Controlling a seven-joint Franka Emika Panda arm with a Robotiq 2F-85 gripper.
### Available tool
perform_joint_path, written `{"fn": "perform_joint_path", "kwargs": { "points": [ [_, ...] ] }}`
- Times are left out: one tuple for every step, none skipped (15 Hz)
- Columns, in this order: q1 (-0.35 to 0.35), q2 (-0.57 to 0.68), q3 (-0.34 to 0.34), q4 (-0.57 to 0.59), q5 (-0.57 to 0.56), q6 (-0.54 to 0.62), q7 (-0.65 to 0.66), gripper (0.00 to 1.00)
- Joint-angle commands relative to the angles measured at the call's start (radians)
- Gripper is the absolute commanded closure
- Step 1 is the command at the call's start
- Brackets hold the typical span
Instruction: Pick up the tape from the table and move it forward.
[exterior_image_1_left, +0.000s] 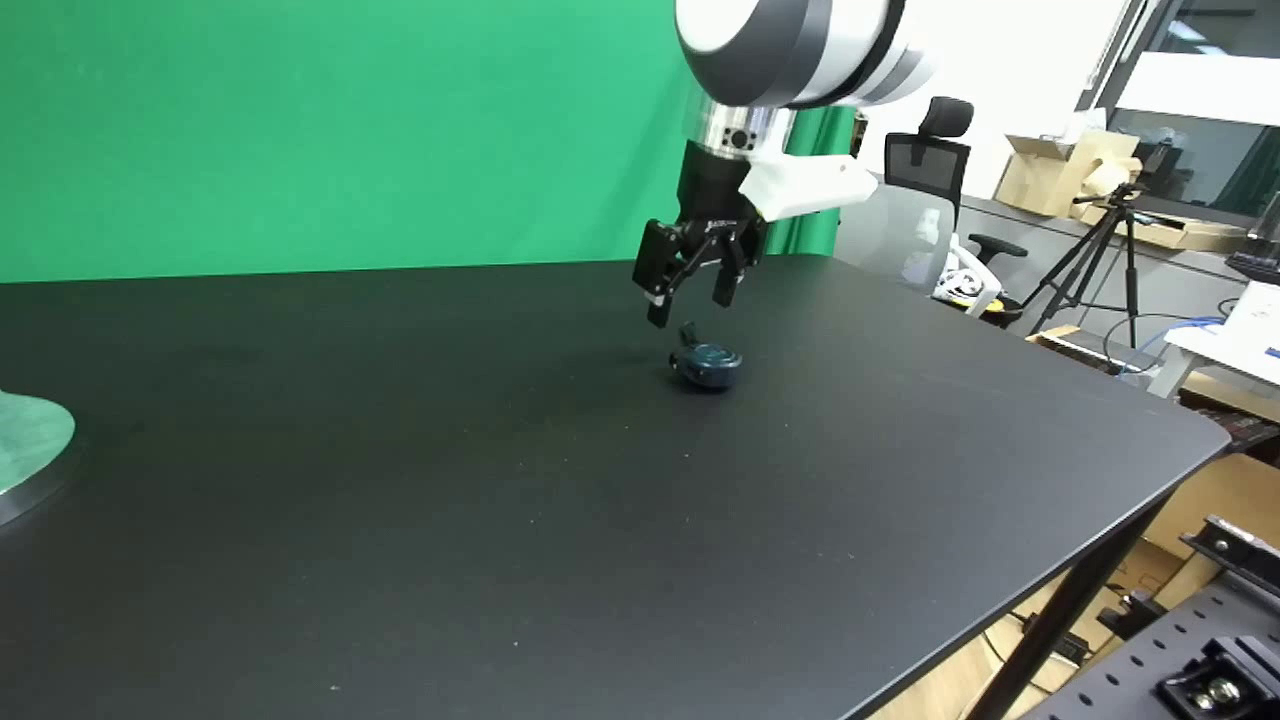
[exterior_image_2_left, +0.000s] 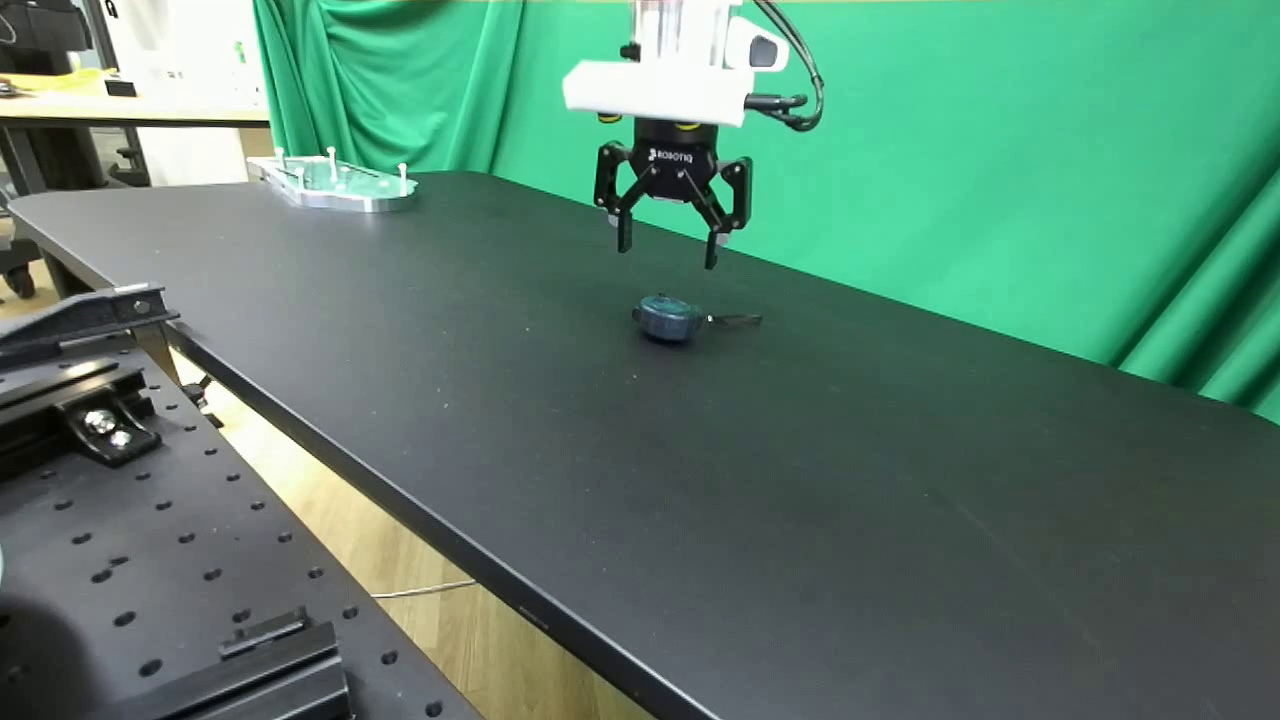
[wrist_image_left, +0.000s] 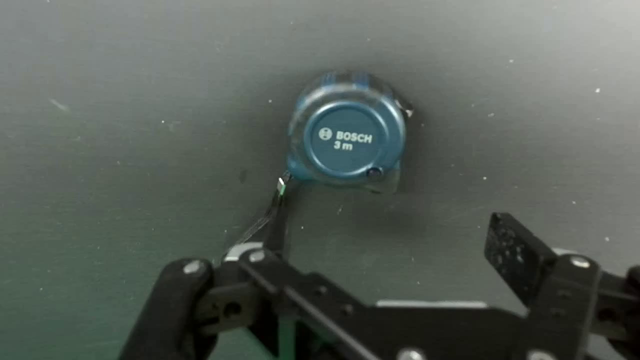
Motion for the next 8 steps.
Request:
{"fn": "perform_joint_path", "kwargs": {
  "points": [
    [-0.04, -0.142, 0.058, -0.086, 0.079, -0.061, -0.026, 0.0],
    [-0.047, -0.168, 0.069, -0.1, 0.105, -0.079, -0.043, 0.0],
    [-0.048, -0.197, 0.073, -0.116, 0.126, -0.093, -0.054, 0.0],
    [-0.048, -0.224, 0.074, -0.129, 0.145, -0.107, -0.068, 0.0],
    [-0.045, -0.248, 0.07, -0.141, 0.153, -0.119, -0.073, 0.0],
    [-0.041, -0.269, 0.061, -0.152, 0.152, -0.118, -0.066, 0.0],
    [-0.04, -0.288, 0.053, -0.161, 0.151, -0.121, -0.059, 0.0],
    [-0.039, -0.303, 0.047, -0.167, 0.15, -0.125, -0.054, 0.0]
  ]
}}
